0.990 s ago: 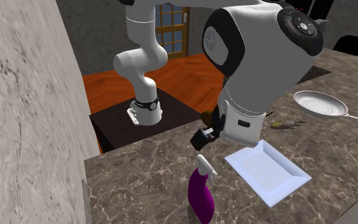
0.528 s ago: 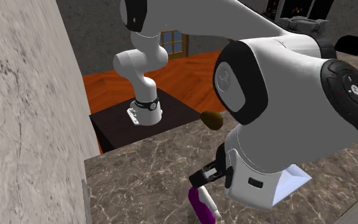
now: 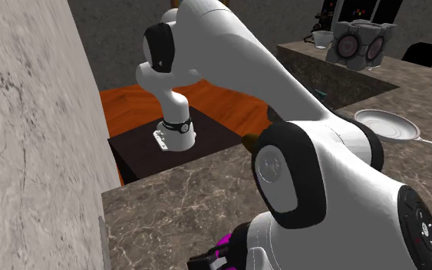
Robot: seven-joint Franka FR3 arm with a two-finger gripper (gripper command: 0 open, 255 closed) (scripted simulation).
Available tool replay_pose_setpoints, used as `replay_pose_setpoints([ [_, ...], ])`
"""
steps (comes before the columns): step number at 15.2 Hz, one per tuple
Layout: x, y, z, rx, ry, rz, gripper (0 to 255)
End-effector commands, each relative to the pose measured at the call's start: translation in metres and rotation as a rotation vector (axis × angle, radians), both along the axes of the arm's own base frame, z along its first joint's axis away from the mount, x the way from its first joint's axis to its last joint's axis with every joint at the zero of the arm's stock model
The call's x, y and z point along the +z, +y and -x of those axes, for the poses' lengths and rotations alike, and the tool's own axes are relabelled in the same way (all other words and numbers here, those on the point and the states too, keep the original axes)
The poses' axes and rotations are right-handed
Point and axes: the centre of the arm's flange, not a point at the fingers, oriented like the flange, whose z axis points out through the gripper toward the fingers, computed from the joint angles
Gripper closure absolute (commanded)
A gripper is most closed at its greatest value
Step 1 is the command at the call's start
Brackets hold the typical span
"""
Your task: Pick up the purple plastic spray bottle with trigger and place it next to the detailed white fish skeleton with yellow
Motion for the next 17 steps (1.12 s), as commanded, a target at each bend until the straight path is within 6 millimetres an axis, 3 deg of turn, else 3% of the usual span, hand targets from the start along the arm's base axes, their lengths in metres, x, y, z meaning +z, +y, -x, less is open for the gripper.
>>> replay_pose_setpoints([
  [1,-0.0234,0.0475,-0.0031,-0.089,-0.07,-0.267,0],
  [10,-0.0304,0.0485,0.0011,-0.089,-0.07,-0.267,0],
  [11,-0.0304,0.0485,0.0011,-0.089,-0.07,-0.267,255],
  [17,-0.0304,0.0485,0.0012,-0.089,-0.07,-0.267,255],
])
